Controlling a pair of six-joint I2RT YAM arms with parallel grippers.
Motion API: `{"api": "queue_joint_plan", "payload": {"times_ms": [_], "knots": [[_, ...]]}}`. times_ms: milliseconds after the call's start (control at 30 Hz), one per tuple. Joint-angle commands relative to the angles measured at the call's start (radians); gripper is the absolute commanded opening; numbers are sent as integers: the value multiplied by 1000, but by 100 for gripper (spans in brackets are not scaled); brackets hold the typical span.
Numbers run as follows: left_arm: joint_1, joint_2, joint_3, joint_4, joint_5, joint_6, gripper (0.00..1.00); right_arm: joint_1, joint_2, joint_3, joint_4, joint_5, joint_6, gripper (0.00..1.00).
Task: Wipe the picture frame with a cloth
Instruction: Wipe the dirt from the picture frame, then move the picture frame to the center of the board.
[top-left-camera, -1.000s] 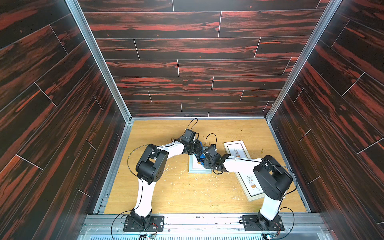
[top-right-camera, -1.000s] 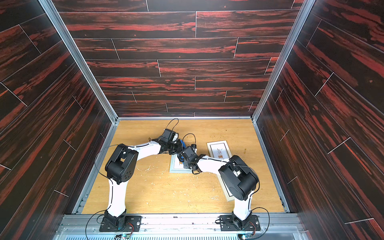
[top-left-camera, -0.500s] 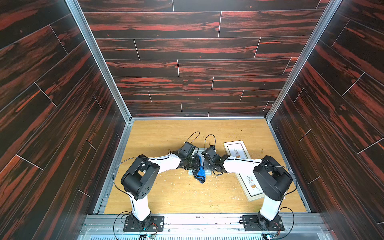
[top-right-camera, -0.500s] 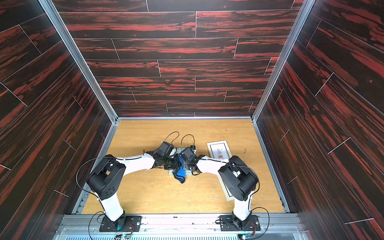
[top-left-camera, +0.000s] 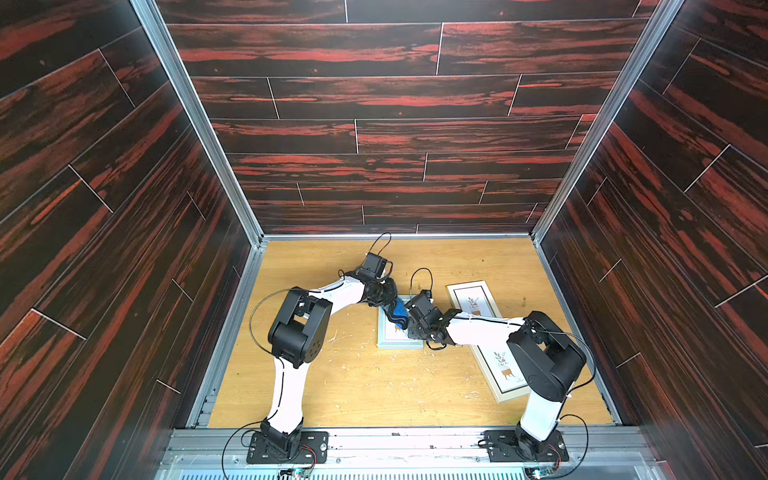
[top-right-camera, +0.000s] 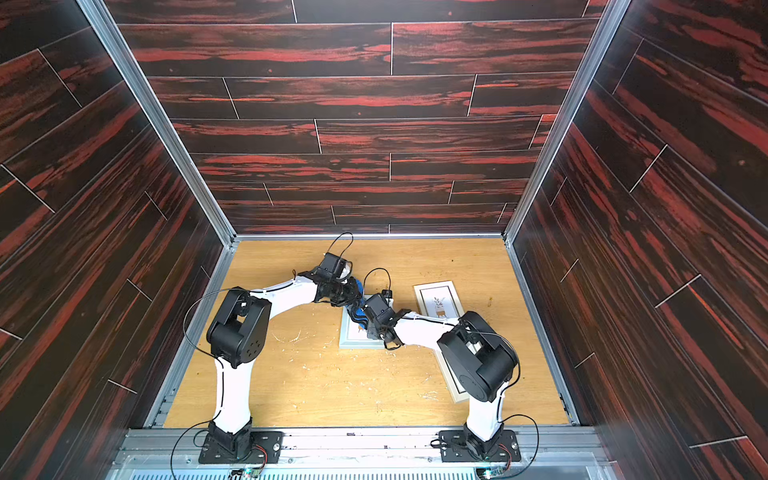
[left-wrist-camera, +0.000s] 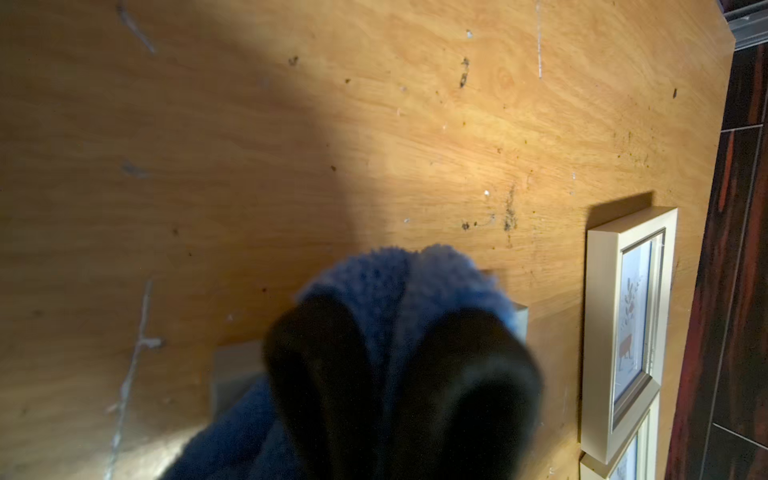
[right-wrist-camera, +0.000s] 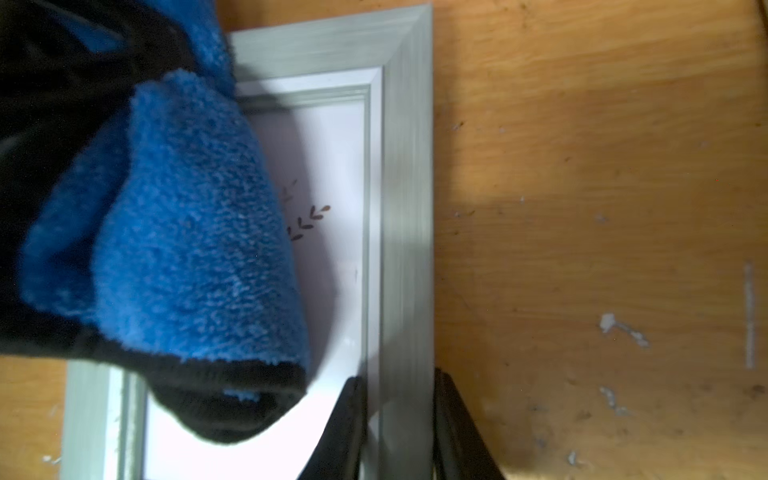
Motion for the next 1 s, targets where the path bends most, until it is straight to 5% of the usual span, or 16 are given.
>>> {"api": "queue_joint_plan", "payload": {"times_ms": [0,400,667,967], "knots": [[-13,-69,-104,-41,-24,28,0,4,-25,-17,-26,11,-4,8],[-28,-520,-651,294,51,4,0,-42,24,49,-47,-6,-41,7],[-4,-755,-766,420,15,35,0,-158,104,224,-87,-10,-113,8],[10,-868,-839,423,-25,66,0,-276,297,545,-183,9,-156,8]]}}
